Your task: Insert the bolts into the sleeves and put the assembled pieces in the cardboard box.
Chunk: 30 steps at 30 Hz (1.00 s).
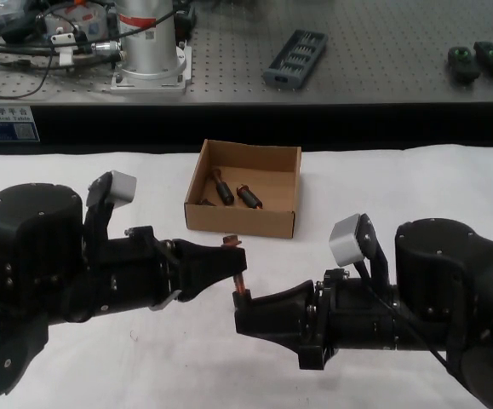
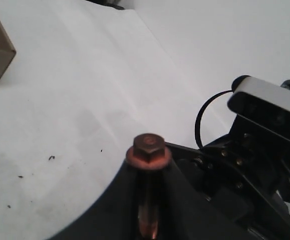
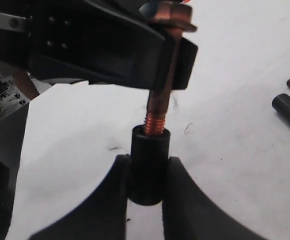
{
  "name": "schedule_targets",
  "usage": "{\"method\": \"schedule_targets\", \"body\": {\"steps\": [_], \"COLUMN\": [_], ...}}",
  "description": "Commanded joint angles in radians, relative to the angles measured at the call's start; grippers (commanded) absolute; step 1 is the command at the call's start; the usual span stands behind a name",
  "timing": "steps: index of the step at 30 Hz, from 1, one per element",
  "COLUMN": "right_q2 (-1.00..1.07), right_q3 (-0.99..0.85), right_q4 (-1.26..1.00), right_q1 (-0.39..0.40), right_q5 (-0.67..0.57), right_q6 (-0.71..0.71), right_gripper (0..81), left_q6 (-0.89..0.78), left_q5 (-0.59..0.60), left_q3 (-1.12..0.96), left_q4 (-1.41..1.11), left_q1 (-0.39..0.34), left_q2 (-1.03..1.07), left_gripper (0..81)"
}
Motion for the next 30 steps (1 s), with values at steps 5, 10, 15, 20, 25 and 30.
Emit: {"method": "schedule_targets", "body": {"steps": [5, 10, 15, 20, 25, 30], "right_q2": [-0.046, -0.076, -0.114, -0.128, -0.128, -0.128], "right_q3": [-0.027, -0.027, -0.027, -0.027, -0.027, -0.027], "right_q4": [-0.120, -0.108, -0.111, -0.111, -0.111, -0.111], "right_q1": [-0.009, -0.009, -0.009, -0.009, -0.009, -0.009], "right_q5": [-0.054, -0.068, -0.068, -0.068, -0.068, -0.068], "right_q6": [-0.003, -0.003, -0.003, 0.013, 0.027, 0.027], "right_gripper": [5.1, 5.1, 5.1, 5.1, 5.1, 5.1], "left_q6": [0.009, 0.010, 0.010, 0.010, 0.008, 0.008], "left_q5": [0.166, 0.260, 0.400, 0.442, 0.444, 0.444], "left_q3": [0.016, 0.016, 0.016, 0.016, 0.016, 0.016], "left_q4": [0.085, 0.085, 0.085, 0.085, 0.085, 0.085], "left_q1": [-0.013, -0.008, -0.003, -0.003, -0.003, -0.003], "left_q2": [0.006, 0.006, 0.006, 0.006, 0.006, 0.006], "left_gripper": [0.6, 0.6, 0.6, 0.6, 0.6, 0.6]}}
